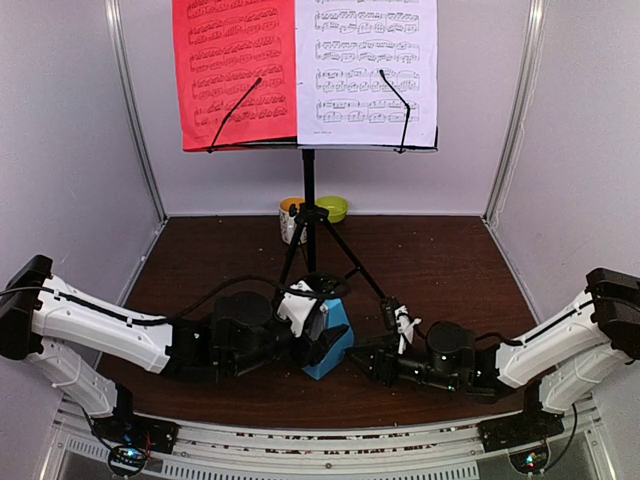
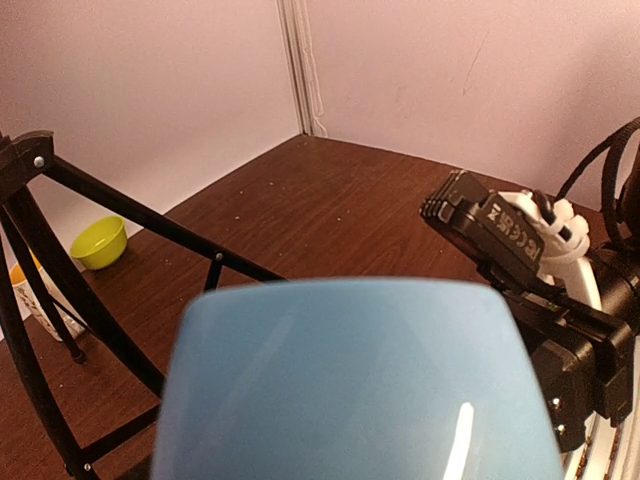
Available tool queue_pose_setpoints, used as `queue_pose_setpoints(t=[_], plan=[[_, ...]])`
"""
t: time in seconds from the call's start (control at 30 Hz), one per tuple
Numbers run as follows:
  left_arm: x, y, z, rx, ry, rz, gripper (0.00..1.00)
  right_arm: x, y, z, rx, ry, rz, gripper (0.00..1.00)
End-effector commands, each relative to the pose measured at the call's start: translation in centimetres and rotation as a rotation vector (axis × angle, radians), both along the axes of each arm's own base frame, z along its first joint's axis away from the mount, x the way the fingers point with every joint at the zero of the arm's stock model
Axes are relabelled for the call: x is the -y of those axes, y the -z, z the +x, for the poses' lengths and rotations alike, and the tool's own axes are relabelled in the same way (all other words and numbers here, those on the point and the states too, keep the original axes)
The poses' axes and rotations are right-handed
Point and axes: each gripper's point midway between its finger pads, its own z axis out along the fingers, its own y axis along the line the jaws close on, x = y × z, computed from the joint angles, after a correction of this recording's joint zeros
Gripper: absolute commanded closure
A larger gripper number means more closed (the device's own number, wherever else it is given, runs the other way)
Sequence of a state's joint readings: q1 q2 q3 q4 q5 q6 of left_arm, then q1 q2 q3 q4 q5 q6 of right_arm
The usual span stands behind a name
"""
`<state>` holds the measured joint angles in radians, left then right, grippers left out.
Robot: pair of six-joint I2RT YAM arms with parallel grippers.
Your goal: Set up the instrument practice props
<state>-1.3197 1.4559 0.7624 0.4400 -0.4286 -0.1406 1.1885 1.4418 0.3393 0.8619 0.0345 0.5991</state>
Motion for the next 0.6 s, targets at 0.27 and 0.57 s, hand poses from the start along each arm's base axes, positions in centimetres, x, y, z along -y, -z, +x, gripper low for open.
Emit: queue_pose_setpoints(t=[0.27, 0.57], plan=[[0.4, -8.2, 0.2, 0.088, -0.015, -0.221, 0.79, -1.5, 0.0, -0.3, -0.016, -0.024, -0.021, 0.56], [0.4, -8.9, 0.1, 0.097, -0.006, -0.233, 0.81, -0.8, 0.9, 0.4, -0.018, 0.037, -0.056, 0.71]])
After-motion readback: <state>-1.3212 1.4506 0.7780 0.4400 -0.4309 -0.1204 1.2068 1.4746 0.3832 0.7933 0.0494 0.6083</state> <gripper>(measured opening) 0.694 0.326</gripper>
